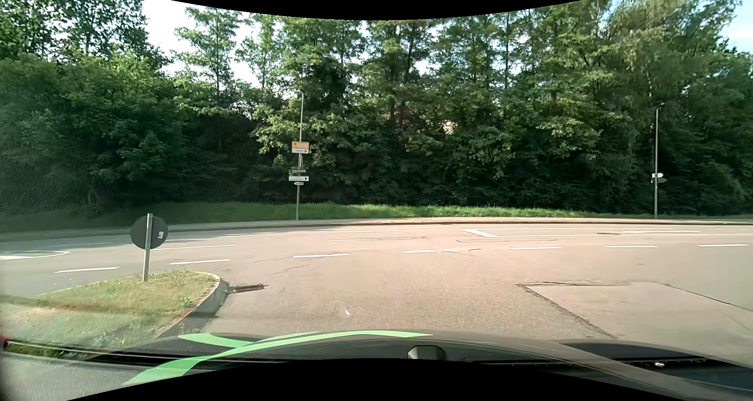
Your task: Follow the waypoints while adhering to traffic rules and regulations
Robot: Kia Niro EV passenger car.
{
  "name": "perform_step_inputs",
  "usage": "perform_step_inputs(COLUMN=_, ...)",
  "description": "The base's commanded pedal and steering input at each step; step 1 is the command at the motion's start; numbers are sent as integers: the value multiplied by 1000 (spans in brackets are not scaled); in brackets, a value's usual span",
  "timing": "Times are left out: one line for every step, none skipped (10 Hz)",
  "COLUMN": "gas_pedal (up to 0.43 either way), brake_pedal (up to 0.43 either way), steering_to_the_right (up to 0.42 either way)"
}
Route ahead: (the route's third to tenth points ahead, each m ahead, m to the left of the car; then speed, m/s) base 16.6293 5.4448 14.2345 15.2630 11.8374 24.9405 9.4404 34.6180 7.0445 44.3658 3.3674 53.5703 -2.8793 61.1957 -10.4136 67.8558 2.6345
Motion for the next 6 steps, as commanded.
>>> perform_step_inputs(gas_pedal=0, brake_pedal=0, steering_to_the_right=-84)
perform_step_inputs(gas_pedal=0, brake_pedal=0, steering_to_the_right=-101)
perform_step_inputs(gas_pedal=0, brake_pedal=0, steering_to_the_right=-116)
perform_step_inputs(gas_pedal=0, brake_pedal=0, steering_to_the_right=-123)
perform_step_inputs(gas_pedal=0, brake_pedal=43, steering_to_the_right=-129)
perform_step_inputs(gas_pedal=0, brake_pedal=79, steering_to_the_right=-131)
